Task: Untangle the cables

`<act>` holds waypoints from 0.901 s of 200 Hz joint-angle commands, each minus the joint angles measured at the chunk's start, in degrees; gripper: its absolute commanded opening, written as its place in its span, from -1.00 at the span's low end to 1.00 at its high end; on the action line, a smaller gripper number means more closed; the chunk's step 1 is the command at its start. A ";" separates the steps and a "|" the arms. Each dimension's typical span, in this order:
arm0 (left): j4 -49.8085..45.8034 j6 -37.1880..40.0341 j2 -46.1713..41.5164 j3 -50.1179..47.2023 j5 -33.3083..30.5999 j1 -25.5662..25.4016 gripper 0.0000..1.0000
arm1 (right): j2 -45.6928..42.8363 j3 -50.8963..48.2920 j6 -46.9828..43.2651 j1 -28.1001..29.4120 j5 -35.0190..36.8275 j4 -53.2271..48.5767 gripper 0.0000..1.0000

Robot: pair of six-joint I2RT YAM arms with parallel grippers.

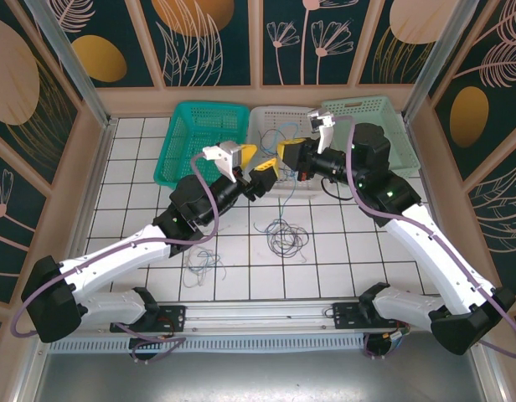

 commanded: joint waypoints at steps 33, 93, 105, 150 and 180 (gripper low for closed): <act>-1.72 -0.19 0.20 2.25 -7.84 -0.22 0.53 | -0.14 -0.08 1.04 0.08 -1.38 2.00 -1.00; -0.92 0.03 2.36 3.54 -12.23 -0.13 0.70 | 0.17 0.04 2.13 0.09 -2.84 2.72 -1.00; -0.38 0.82 3.13 4.34 -11.56 -0.18 0.73 | 0.29 -0.17 2.44 0.12 -3.77 3.24 -1.00; 2.08 2.27 5.23 5.07 -11.15 0.72 0.76 | 0.76 0.44 2.41 0.10 -3.95 2.45 -1.00; 4.98 -0.94 6.40 5.09 -7.72 3.69 0.63 | 0.67 0.29 2.62 0.04 -5.00 2.32 -1.00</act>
